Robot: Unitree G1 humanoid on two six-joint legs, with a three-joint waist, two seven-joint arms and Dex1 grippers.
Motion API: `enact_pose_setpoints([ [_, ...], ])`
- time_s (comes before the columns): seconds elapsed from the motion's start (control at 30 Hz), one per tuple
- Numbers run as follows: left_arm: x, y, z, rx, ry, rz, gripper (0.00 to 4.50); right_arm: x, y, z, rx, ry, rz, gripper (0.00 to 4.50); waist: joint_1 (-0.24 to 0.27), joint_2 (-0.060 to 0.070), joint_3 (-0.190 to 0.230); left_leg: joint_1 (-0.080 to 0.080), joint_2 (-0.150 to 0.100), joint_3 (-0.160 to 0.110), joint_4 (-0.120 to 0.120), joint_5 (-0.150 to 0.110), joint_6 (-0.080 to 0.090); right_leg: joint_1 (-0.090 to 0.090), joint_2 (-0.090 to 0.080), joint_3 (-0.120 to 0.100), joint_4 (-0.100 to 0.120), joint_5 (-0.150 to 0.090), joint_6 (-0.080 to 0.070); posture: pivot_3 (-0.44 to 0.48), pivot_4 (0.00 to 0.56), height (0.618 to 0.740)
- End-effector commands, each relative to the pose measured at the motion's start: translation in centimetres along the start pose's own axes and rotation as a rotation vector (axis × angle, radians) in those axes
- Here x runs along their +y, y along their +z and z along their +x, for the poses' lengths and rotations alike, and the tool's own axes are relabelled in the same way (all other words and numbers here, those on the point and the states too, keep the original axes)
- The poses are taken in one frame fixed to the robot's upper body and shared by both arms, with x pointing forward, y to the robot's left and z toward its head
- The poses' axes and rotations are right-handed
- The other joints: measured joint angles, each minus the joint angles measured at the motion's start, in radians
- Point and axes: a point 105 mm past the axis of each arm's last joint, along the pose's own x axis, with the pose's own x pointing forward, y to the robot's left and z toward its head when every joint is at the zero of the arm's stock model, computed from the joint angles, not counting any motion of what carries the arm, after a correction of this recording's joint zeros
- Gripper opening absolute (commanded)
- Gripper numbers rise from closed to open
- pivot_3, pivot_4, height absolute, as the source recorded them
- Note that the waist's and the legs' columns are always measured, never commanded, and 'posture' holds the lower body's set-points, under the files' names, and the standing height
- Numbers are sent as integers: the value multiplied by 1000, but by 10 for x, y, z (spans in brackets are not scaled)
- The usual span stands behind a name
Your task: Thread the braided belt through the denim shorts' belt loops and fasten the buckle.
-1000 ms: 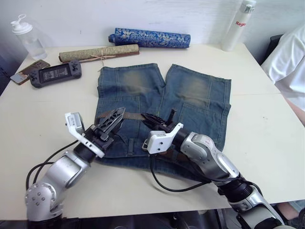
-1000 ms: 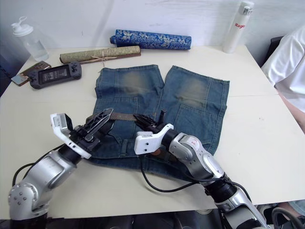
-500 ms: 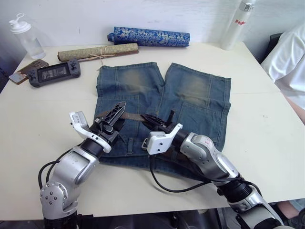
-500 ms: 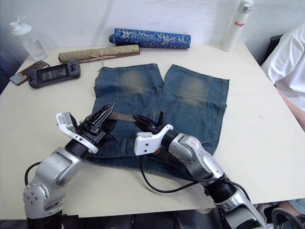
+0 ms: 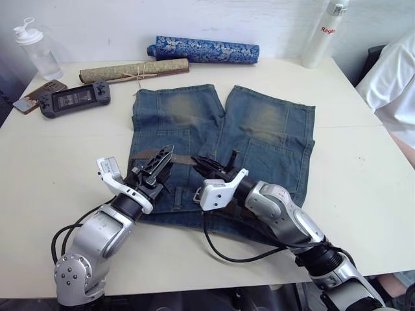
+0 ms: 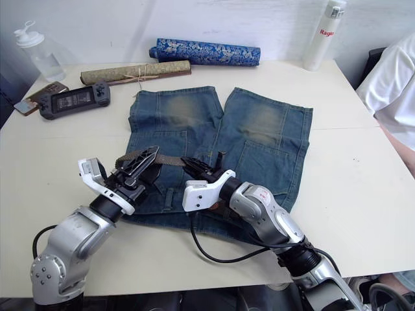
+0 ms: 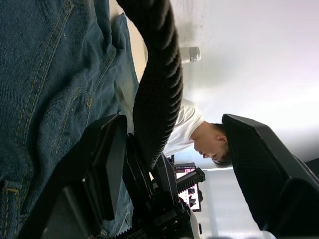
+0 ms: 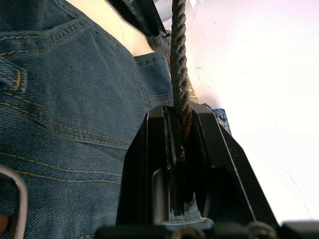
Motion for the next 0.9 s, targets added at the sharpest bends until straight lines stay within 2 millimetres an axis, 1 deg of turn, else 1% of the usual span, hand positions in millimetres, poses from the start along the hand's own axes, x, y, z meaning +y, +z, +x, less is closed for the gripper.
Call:
enact_pose_setpoints([
  [0.03,-14,-4,-5,2,-53,16,1595,-12,5,-1,-19,-44,-5,0,0,0,0,0,0,0,0,0,0,0,0,0,0,0,0,0,150,645],
  [0.07,-14,-4,-6,-2,-51,13,1204,-11,5,-1,-19,-43,-3,0,0,0,0,0,0,0,0,0,0,0,0,0,0,0,0,0,150,645],
  [0.13,-13,-2,-6,-7,-50,12,281,-11,5,-1,-20,-42,2,0,0,0,0,0,0,0,0,0,0,0,0,0,0,0,0,0,150,645],
  [0.17,-13,-2,-5,-7,-49,12,15,-11,5,-1,-21,-42,4,0,0,0,0,0,0,0,0,0,0,0,0,0,0,0,0,0,150,645],
  [0.3,-13,-3,-5,5,-48,20,15,-12,6,-1,-23,-45,11,0,0,0,0,0,0,0,0,0,0,0,0,0,0,-2,-4,0,150,645],
  [0.33,-13,-3,-4,8,-48,23,15,-12,6,-1,-24,-46,11,0,0,0,0,0,0,0,0,0,0,0,0,0,0,-6,-11,0,150,645],
  [0.53,-13,-4,-3,32,-51,43,15,-11,6,-2,-25,-32,35,0,0,0,0,0,0,0,0,0,0,0,0,0,0,-6,-12,0,150,645],
  [0.63,-11,-6,-2,52,-47,55,15,-8,4,-3,-9,-7,84,0,0,0,0,0,0,0,0,0,0,0,0,0,0,-6,-11,0,150,645],
  [0.7,-11,-6,-2,54,-50,53,0,-11,3,-4,-2,-11,101,1002,0,0,0,0,0,0,0,0,0,0,0,0,0,-6,-11,0,150,645],
  [0.73,-11,-6,-2,53,-51,52,0,-12,2,-4,0,-13,106,1107,0,0,0,0,0,0,0,0,0,0,0,0,0,-6,-11,0,150,645],
  [0.8,-12,-5,-2,45,-66,45,0,-13,1,-6,8,-17,144,1775,0,0,0,0,0,0,0,0,0,0,0,0,0,-6,-12,0,150,645],
  [0.83,-14,-5,-2,40,-78,42,0,-12,1,-6,8,-15,151,2486,0,0,0,0,0,0,0,0,0,0,0,0,0,-6,-12,0,150,645],
  [0.87,-15,-4,-2,37,-86,40,0,-12,1,-6,6,-12,157,2595,0,0,0,0,0,0,0,0,1,0,0,0,0,-6,-12,0,150,645],
  [0.9,-15,-4,-3,35,-88,41,0,-12,1,-7,8,-14,168,2969,0,0,0,0,0,0,0,0,1,0,0,0,0,-6,-12,0,150,645],
])
